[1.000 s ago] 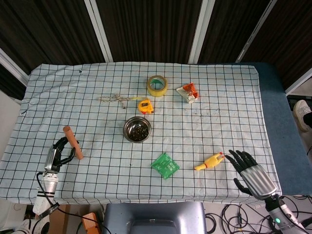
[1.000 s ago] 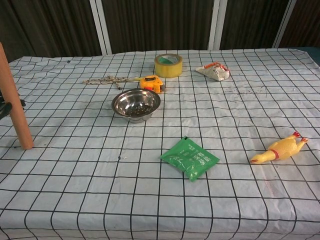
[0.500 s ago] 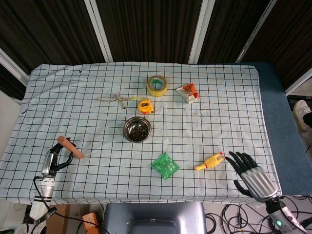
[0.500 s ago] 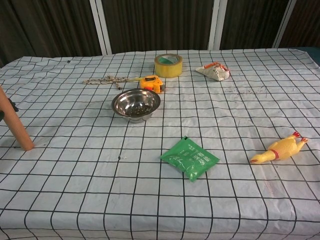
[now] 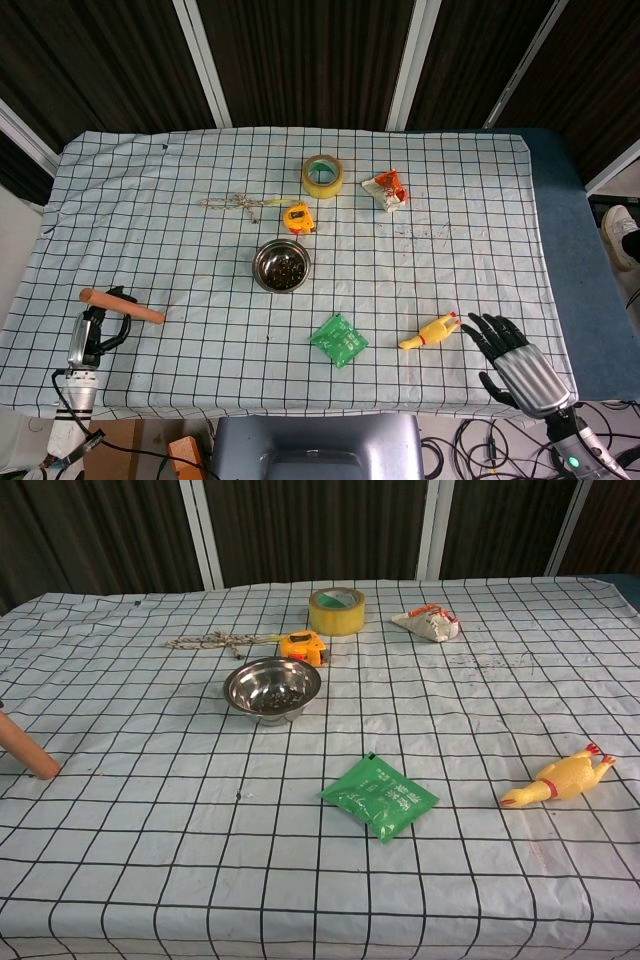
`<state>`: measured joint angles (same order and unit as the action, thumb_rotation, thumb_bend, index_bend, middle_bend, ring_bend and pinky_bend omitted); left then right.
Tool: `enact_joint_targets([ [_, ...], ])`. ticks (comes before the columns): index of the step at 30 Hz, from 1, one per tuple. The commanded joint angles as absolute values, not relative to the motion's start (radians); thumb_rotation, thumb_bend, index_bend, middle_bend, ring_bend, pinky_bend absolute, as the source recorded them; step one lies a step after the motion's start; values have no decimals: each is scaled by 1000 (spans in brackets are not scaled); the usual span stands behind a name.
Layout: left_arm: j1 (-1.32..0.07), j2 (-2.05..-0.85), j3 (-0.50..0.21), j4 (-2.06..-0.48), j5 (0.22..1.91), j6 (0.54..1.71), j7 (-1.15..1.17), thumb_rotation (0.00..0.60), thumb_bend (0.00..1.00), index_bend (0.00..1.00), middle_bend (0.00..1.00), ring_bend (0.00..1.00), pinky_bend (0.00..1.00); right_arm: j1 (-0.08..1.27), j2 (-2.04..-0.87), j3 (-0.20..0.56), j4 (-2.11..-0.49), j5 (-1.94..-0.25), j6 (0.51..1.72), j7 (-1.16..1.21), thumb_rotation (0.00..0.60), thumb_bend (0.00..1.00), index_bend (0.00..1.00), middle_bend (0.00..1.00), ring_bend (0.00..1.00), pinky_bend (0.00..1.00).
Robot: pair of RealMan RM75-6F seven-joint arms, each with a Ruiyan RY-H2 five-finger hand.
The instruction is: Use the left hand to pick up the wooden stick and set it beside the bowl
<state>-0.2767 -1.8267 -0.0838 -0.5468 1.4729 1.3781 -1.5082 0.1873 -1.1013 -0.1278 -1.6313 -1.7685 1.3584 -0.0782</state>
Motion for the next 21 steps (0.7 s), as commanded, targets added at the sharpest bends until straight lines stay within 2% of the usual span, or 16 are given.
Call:
enact_joint_targets([
  [1,-274,-1827,-74,-539,1485,1387,-1514,600,506,462,358,114,113,186,-1101,-128,-1632,-1769,1359,-79,600,395,0,0,0,106],
  [3,-274,-1827,-69,-537,1493,1392,-1519,600,480,322,285,66,69,186,-1100,-129,-1632,-1769,1358,-80,600,394,0,0,0,106],
  [5,-277,-1822,-62,-542,1500,1384,-1531,600,433,112,173,12,19,185,-1099,-129,-1634,-1771,1359,-79,600,393,0,0,0,106],
  [7,-282,-1818,-65,-547,1497,1375,-1536,600,410,13,94,0,1,184,-1098,-129,-1634,-1773,1360,-79,600,394,0,0,0,106],
  [10,-288,-1818,-81,-557,1484,1367,-1534,600,402,0,49,0,0,183,-1097,-130,-1635,-1774,1361,-77,600,394,0,0,0,106],
  [21,-292,-1783,-92,-622,1479,1359,-1567,600,400,0,19,0,0,181,-1093,-131,-1634,-1782,1366,-71,600,394,0,0,0,106],
])
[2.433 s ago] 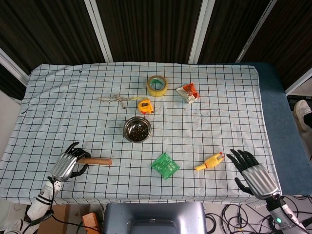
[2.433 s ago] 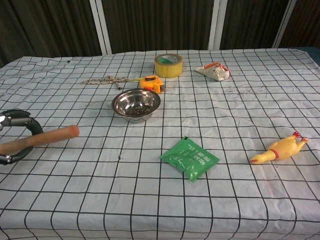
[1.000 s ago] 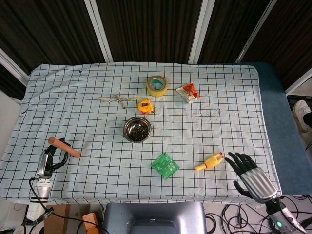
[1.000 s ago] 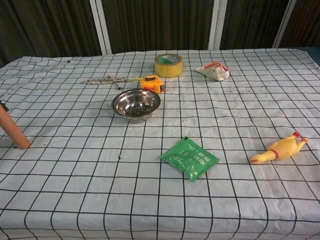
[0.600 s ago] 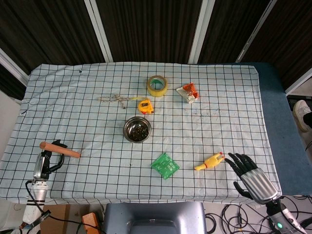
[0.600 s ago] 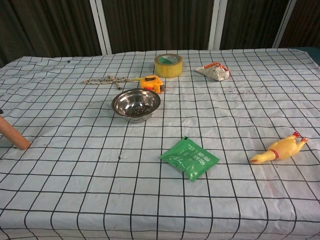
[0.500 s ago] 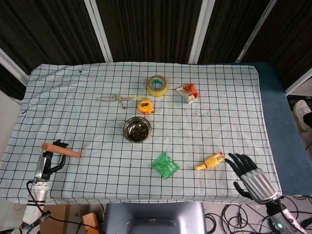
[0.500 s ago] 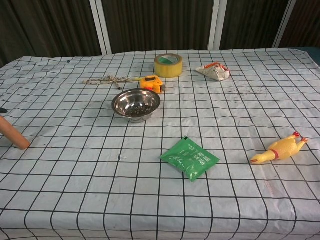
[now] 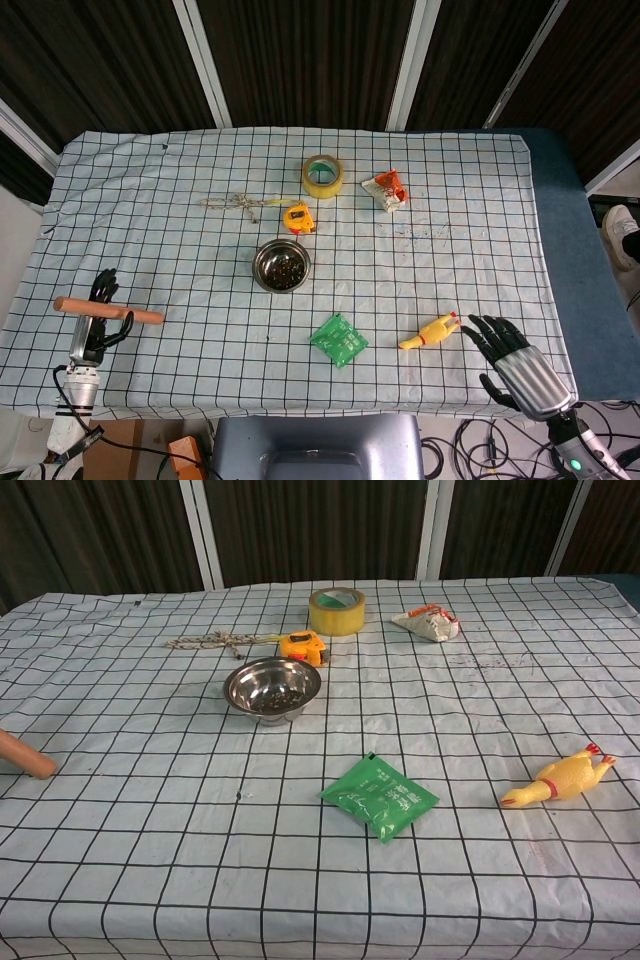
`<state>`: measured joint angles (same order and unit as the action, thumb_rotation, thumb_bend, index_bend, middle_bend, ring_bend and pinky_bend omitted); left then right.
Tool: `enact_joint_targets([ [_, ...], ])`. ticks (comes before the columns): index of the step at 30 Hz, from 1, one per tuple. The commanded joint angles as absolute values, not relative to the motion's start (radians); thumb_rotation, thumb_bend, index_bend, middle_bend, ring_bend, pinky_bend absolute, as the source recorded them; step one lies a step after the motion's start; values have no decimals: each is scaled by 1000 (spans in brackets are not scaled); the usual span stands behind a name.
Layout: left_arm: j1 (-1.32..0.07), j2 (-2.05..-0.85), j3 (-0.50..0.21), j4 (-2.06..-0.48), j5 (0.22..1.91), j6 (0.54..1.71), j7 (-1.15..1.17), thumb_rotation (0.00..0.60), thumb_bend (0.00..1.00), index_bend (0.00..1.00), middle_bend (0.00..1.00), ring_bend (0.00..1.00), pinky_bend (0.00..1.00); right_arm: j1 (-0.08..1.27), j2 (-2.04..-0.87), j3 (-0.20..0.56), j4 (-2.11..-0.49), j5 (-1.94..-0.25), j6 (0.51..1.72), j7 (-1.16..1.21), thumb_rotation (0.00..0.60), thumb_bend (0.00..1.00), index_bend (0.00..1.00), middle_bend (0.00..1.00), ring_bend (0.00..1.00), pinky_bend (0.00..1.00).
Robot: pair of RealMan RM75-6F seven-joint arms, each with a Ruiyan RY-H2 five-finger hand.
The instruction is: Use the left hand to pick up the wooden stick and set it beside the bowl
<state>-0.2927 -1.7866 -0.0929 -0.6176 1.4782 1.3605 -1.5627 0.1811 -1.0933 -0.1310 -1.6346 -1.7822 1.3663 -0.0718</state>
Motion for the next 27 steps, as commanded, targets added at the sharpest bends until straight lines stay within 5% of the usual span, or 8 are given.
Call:
enact_joint_targets([
  [1,-292,-1779,-93,-629,1479,1358,-1573,600,401,0,19,0,0,181,-1094,-131,-1634,-1783,1365,-70,600,394,0,0,0,106],
  [9,-302,-1740,-105,-710,1478,1358,-1581,600,401,0,32,0,1,184,-1098,-132,-1634,-1784,1356,-76,600,394,0,0,0,106],
  [18,-328,-1670,-156,-898,1433,1294,-1612,600,385,14,169,0,54,184,-1099,-130,-1634,-1784,1356,-77,600,394,0,0,0,106],
  [27,-357,-1704,-209,-951,1380,1254,-1520,600,339,281,466,205,368,183,-1097,-129,-1634,-1781,1355,-75,600,394,0,0,0,106],
])
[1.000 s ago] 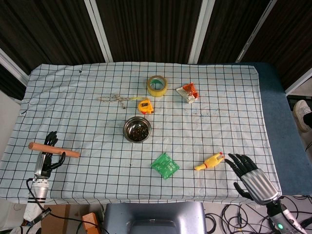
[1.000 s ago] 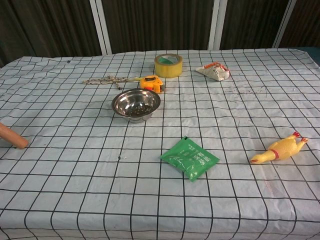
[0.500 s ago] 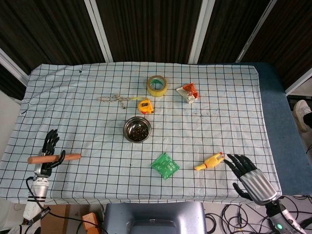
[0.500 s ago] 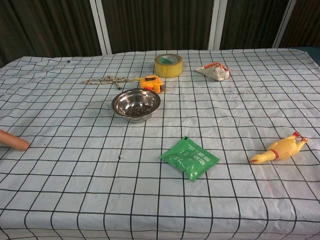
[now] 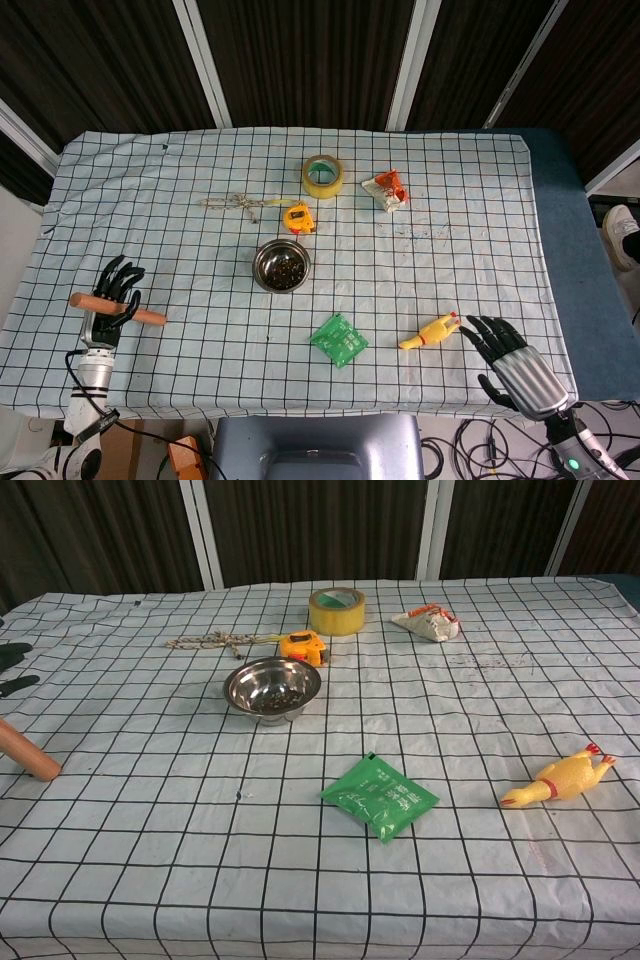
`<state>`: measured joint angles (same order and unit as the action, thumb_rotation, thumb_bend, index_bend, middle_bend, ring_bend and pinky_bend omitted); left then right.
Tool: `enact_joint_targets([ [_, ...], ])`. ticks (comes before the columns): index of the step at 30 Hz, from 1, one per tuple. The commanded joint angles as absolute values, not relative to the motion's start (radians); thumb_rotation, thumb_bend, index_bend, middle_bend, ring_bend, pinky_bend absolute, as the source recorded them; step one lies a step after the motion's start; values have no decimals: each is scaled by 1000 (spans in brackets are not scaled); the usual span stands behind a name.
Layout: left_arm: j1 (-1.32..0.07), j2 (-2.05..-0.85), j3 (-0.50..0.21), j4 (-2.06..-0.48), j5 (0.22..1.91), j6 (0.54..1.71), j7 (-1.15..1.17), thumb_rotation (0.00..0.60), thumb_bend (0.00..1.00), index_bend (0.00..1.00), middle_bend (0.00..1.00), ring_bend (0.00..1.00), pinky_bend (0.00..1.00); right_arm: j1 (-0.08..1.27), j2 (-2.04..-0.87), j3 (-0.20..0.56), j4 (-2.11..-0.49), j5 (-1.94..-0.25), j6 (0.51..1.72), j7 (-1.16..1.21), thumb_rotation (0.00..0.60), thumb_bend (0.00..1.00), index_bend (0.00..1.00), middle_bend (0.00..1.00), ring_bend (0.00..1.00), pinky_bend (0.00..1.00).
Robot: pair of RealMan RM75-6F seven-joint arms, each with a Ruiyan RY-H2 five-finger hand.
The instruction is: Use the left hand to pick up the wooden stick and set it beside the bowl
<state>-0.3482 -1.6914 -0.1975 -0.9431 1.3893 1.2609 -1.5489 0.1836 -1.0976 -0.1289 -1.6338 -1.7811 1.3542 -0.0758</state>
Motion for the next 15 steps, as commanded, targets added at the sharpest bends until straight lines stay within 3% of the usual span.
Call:
enact_joint_targets([
  [1,-359,-1709,-211,-951,1379,1255,-1508,600,335,311,502,240,416,183,-1096,-129,-1634,-1781,1356,-74,600,394,0,0,0,106],
  [6,-357,-1734,-218,-935,1371,1257,-1479,600,298,485,691,439,671,180,-1089,-128,-1635,-1782,1365,-65,600,394,0,0,0,106],
  [11,-358,-1741,-221,-933,1380,1269,-1470,600,238,597,767,506,694,177,-1086,-128,-1635,-1783,1371,-61,600,394,0,0,0,106],
  [15,-364,-1737,-223,-951,1384,1263,-1454,577,217,611,760,497,673,175,-1084,-128,-1637,-1785,1374,-61,600,394,0,0,0,106],
])
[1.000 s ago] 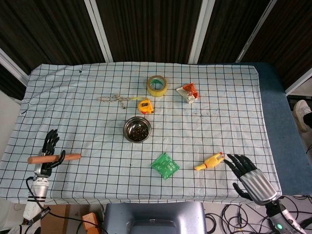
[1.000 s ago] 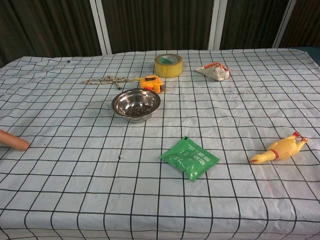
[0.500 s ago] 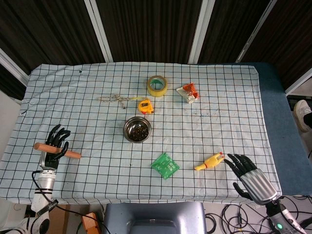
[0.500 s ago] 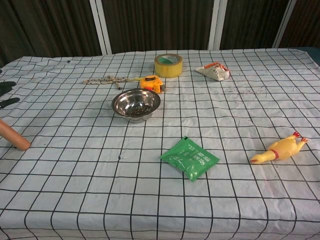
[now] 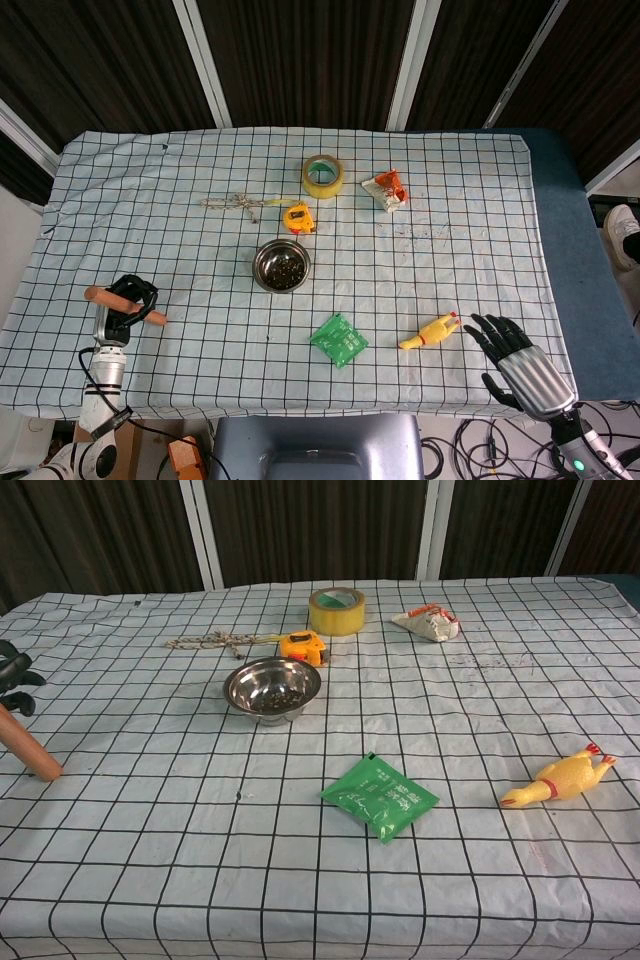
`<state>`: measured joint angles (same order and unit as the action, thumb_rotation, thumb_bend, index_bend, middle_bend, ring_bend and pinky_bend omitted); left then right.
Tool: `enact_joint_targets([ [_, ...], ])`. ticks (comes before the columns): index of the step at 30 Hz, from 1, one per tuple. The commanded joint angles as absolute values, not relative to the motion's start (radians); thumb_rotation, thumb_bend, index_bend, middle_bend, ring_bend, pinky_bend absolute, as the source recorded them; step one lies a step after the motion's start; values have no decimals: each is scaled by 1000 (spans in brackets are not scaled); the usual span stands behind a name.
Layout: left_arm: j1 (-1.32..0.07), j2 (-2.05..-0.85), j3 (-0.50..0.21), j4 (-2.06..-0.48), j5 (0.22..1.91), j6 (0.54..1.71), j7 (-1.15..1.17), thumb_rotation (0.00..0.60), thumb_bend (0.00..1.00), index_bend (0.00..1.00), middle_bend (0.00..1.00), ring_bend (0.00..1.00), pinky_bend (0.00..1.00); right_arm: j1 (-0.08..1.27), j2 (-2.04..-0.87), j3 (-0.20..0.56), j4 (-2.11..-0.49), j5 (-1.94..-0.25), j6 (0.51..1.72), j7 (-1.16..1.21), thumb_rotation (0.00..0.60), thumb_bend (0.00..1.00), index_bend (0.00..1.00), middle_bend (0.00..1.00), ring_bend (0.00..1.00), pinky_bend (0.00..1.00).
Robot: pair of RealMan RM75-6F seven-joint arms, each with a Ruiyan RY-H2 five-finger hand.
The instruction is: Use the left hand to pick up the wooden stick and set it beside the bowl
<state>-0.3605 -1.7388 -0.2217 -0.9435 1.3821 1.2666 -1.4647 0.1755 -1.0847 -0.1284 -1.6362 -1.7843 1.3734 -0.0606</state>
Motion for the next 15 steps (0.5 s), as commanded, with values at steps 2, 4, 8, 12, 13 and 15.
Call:
enact_joint_targets([
  [2,-367,-1734,-222,-960,1384,1257,-1437,511,210,623,765,500,661,175,-1084,-128,-1636,-1785,1374,-61,600,394,0,0,0,106],
  [4,-367,-1734,-223,-965,1382,1254,-1430,478,210,637,774,505,660,175,-1084,-128,-1636,-1785,1375,-60,600,394,0,0,0,106],
  [8,-368,-1736,-227,-969,1377,1252,-1422,453,210,723,853,585,740,175,-1083,-128,-1636,-1785,1374,-60,600,394,0,0,0,106],
  [12,-370,-1749,-239,-968,1364,1251,-1388,493,223,872,983,750,946,174,-1083,-128,-1637,-1786,1374,-61,600,394,0,0,0,106],
  [13,-370,-1754,-246,-969,1356,1253,-1382,537,240,904,996,784,980,173,-1082,-129,-1638,-1787,1375,-61,600,394,0,0,0,106],
  [15,-372,-1753,-243,-967,1359,1247,-1378,595,301,944,1000,825,1000,173,-1081,-130,-1639,-1789,1376,-61,600,394,0,0,0,106],
])
